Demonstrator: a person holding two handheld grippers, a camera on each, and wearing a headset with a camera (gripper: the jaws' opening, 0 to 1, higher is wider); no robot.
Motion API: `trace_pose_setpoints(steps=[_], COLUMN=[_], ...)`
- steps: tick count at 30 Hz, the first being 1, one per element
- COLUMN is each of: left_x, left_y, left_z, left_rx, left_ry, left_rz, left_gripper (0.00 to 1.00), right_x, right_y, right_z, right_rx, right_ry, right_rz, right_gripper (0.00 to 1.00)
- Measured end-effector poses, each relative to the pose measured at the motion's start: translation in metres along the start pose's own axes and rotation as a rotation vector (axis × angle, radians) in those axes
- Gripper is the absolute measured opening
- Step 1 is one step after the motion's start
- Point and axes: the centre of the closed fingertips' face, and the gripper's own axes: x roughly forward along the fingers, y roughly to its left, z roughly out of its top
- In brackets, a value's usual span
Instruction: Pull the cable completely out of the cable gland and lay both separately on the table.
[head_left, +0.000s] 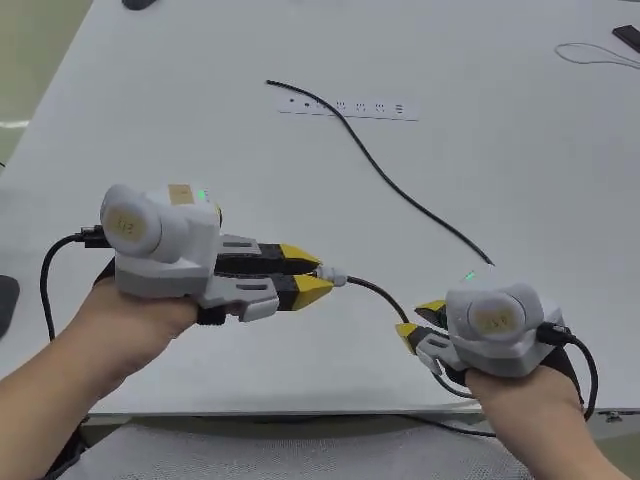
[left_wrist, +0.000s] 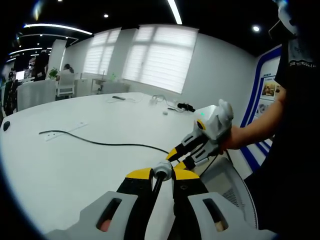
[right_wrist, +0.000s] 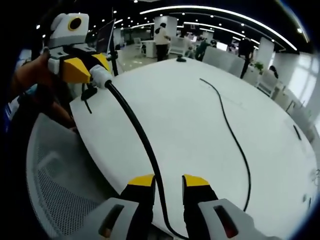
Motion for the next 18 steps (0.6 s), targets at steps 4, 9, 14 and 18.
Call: trace_pose_setpoints(steps=[4,9,14,18], left_x=[-0.001,-0.001,-0.002,-0.003], left_y=[0.0,-0.001,-0.001,-0.003], left_z=[-0.001,0.0,0.0,-0.002], left_rx=[0.001,-0.003,-0.01,-0.009], left_ry=[0.005,0.001,0.002,0.009], left_rz=[-0.001,-0.004,-0.006,-0.014], left_gripper=[0.15,0.15,0.15,0.15], right_x=[-0.005,-0.011,-0.019,-0.022], right_y=[0.004,0.017,0.028,0.036], right_z=[0.01,0.027,0.05,0.072], right_rx=[-0.035,-0.114,-0.2,-0.32], right_ry=[-0.017,-0.052,-0.089,-0.132], right_rz=[0.012,0.067,0.101,0.109], right_gripper=[0.21,0.27,0.25,0.24])
